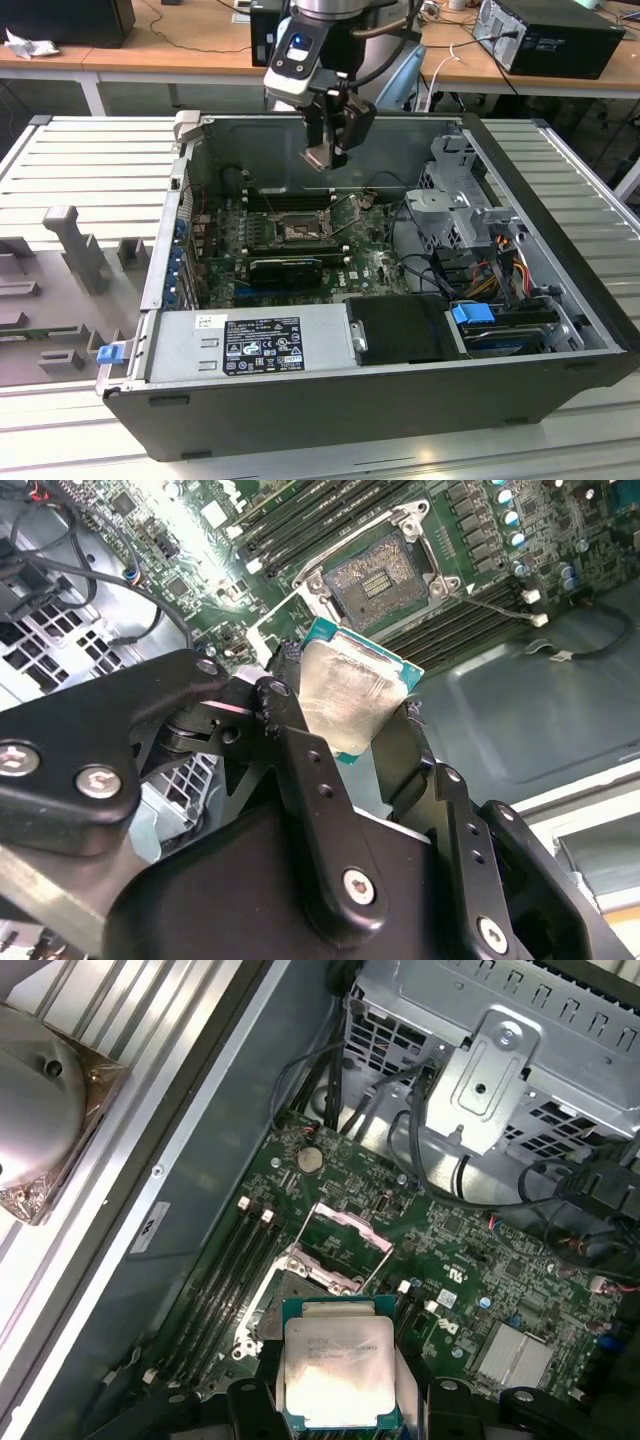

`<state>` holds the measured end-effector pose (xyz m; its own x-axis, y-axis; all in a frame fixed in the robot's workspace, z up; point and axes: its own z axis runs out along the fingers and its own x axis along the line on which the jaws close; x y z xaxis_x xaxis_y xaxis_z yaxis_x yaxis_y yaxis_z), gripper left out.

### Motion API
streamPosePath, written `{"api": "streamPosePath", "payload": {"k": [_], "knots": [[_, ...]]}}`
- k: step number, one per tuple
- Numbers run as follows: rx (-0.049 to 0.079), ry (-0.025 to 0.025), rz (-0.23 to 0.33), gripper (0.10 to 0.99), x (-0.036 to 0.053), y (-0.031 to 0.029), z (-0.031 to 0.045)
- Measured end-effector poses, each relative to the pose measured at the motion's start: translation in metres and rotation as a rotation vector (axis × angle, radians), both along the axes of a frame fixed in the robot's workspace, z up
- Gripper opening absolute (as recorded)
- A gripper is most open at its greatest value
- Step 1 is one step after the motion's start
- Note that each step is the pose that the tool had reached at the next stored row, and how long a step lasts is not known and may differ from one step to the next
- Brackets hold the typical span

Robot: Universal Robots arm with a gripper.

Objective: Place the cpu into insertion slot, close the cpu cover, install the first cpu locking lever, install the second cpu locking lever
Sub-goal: 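Place the cpu into insertion slot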

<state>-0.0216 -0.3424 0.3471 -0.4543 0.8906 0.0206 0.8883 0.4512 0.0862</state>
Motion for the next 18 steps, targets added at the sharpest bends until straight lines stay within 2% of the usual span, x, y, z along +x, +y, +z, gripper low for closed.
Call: {"api": "streamPosePath", "payload": {"k": [7, 18], "knots": [[0.0, 0.0026, -0.066, 0.529, -0.0009, 0.0, -0.0019], [0.0, 0.003, -0.078, 0.529, -0.0077, 0.0, -0.0027]]}}
